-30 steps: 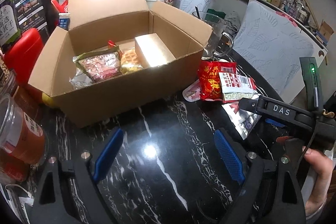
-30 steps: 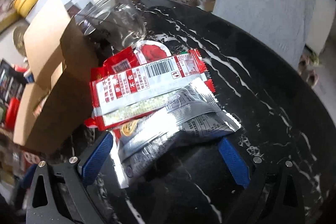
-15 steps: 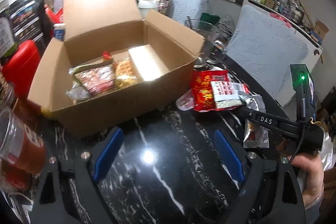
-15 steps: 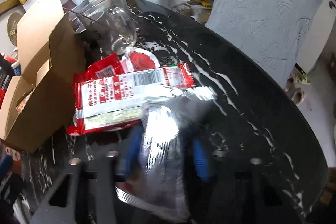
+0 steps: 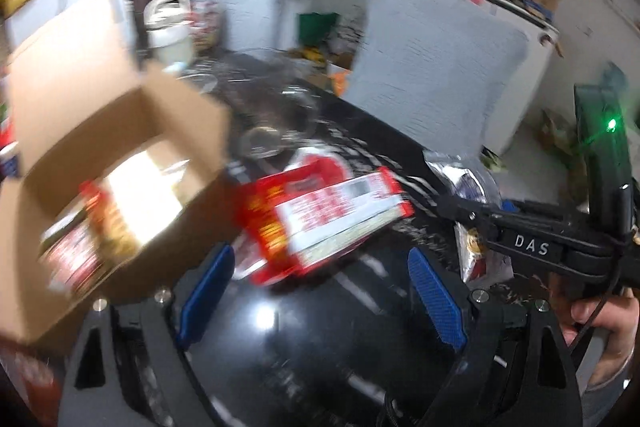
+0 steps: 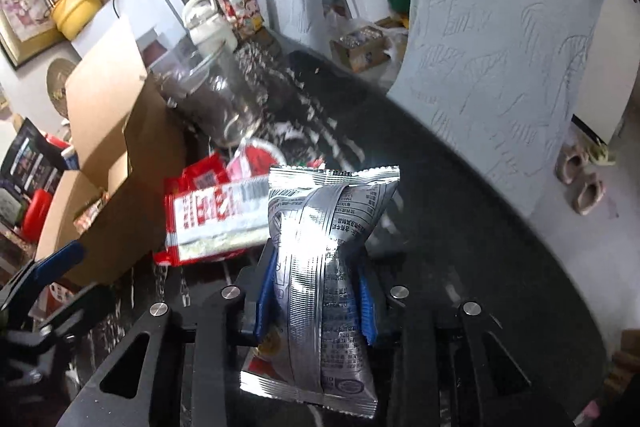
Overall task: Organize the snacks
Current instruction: 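Grasp the red-and-white packet with the left gripper while the right gripper holds the silver bag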
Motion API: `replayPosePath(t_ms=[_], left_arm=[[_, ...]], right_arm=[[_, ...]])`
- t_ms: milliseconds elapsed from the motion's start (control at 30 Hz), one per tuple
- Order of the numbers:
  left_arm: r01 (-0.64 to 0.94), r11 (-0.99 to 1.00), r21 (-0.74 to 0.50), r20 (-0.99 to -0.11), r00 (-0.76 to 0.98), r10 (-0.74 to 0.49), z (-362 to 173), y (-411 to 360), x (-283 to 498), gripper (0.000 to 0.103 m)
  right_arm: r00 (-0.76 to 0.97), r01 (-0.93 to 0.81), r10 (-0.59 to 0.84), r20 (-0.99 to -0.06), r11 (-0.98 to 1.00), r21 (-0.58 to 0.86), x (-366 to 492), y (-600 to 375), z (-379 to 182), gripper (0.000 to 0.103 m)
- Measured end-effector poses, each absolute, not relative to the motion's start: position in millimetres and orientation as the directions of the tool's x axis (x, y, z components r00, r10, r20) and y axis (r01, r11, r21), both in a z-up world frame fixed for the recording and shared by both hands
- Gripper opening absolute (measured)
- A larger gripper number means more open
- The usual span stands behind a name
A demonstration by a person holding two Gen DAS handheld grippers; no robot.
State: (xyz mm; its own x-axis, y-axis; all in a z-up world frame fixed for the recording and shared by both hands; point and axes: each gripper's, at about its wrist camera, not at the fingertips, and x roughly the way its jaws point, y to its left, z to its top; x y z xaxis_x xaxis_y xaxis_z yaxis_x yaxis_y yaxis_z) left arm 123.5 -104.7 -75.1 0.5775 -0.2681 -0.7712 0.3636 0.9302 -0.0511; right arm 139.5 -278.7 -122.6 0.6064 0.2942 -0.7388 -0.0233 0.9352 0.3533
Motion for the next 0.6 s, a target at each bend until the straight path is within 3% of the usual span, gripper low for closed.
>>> replayPosePath(t_ms=[133, 300, 600], left_arm=[[0.448, 0.894, 0.011, -0.789, 0.553, -0.267, -83, -130, 144, 0.09], [0.563, 0.826, 0.005, -0.825, 0.469, -0.314, -92, -151, 168, 0.09], [0.735, 0.675, 0.056, -0.9, 0.33, -0.284, -113, -176, 195, 0.089]], right_arm=[[0.613, -0.02, 0.307, -0.728, 0.927, 0.374, 150, -295, -123, 0.034], [0.615, -0.011, 0.338, -0.712, 0.907, 0.421, 168, -309, -133, 0.034], [0.618, -0.018, 0.368, -0.694, 0.89, 0.456, 180, -315, -136, 0.034]])
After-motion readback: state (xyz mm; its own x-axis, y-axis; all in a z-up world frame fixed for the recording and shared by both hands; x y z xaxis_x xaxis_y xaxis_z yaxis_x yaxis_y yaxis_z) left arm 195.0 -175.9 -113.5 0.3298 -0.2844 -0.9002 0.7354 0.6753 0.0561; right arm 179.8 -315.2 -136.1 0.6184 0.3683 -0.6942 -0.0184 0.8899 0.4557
